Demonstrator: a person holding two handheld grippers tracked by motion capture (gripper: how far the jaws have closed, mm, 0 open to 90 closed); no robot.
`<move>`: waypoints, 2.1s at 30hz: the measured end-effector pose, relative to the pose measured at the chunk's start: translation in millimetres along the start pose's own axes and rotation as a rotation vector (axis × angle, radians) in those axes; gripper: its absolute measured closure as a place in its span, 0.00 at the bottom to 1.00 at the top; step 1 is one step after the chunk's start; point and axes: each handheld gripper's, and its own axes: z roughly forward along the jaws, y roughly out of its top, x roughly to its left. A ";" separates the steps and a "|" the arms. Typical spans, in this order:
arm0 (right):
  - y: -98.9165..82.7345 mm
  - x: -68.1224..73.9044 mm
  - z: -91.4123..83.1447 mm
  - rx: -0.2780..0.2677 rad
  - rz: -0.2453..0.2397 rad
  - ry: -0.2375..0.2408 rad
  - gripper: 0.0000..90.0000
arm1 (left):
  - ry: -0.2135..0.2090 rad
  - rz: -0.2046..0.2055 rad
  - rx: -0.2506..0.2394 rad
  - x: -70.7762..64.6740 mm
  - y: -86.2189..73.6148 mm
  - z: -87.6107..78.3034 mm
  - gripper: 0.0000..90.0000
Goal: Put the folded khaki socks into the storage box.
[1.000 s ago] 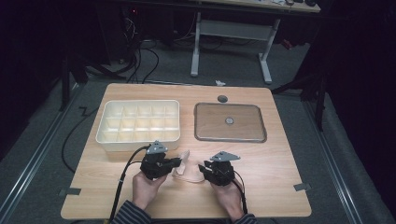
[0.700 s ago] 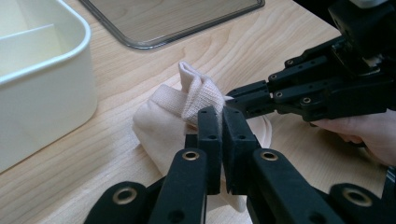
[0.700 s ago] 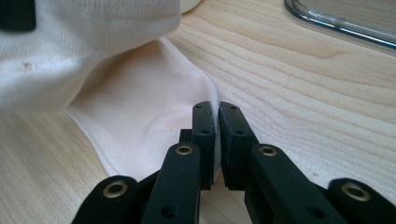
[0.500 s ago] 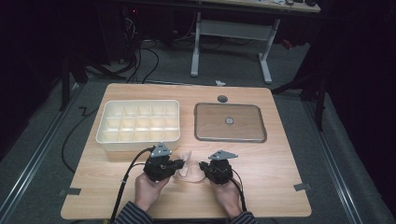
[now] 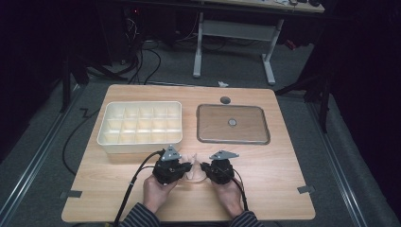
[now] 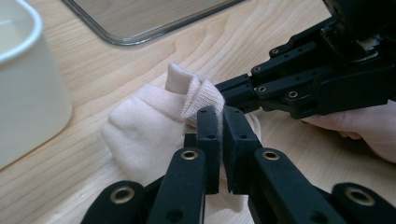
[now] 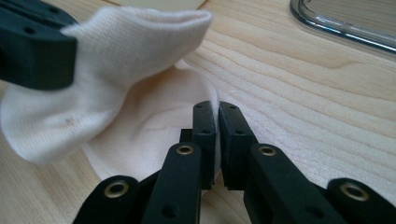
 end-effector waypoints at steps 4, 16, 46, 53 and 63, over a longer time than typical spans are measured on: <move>0.2 0.3 1.5 -0.004 -0.005 0.004 0.95 | 0.004 0.009 0.019 -1.4 -1.6 7.0 0.96; 0.3 1.6 4.9 -0.007 -0.020 0.006 0.94 | 0.002 0.007 0.057 -1.7 -11.2 22.1 0.95; 32.8 38.6 -20.8 -0.066 -0.116 -0.056 0.56 | 0.114 -0.124 0.021 31.3 -11.5 -8.4 0.53; 30.8 42.5 -3.3 -0.007 -0.135 -0.096 0.55 | 0.126 -0.126 0.071 31.9 -17.3 7.8 0.50; 14.4 27.9 -4.7 0.016 -0.114 -0.125 0.55 | 0.148 -0.092 0.107 26.3 -25.8 13.9 0.50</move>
